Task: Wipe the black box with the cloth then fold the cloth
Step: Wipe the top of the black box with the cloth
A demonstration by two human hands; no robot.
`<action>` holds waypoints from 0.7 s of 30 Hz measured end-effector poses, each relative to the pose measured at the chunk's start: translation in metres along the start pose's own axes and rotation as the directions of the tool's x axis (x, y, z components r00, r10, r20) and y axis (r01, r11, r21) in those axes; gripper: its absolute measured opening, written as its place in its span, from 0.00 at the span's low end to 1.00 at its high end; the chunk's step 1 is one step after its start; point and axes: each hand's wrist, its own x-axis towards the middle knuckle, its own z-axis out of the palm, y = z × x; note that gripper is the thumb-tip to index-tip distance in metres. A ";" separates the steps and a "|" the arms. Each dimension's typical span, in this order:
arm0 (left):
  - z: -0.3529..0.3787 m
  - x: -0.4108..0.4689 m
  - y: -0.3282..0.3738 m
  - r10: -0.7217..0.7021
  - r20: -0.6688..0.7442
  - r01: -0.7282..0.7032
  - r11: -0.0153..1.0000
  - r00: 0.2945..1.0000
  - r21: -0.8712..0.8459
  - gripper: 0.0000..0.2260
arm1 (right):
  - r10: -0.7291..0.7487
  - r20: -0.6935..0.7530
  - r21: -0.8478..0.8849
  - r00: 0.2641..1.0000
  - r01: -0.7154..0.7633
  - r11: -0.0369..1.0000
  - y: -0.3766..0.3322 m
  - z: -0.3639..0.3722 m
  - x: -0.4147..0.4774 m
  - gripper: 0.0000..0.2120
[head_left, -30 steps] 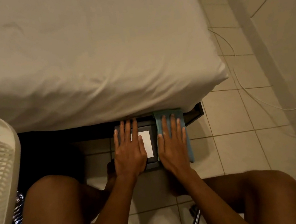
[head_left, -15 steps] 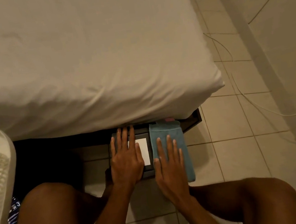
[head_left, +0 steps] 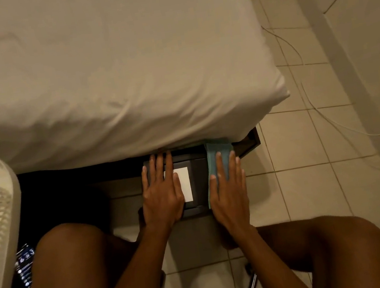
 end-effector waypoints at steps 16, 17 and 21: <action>0.002 0.001 -0.001 -0.005 -0.007 0.005 1.000 1.000 -0.030 0.25 | 0.005 -0.072 -0.100 0.997 -0.013 0.995 -0.019 0.019 -0.024 0.29; 0.003 0.001 -0.001 -0.005 -0.004 0.005 1.000 1.000 -0.026 0.25 | 0.002 -0.069 -0.108 0.998 -0.010 0.994 -0.018 0.017 -0.011 0.29; 0.001 0.000 0.000 -0.002 -0.010 0.002 1.000 1.000 -0.018 0.24 | 0.073 -0.106 -0.102 0.992 -0.084 0.991 -0.022 0.018 -0.009 0.28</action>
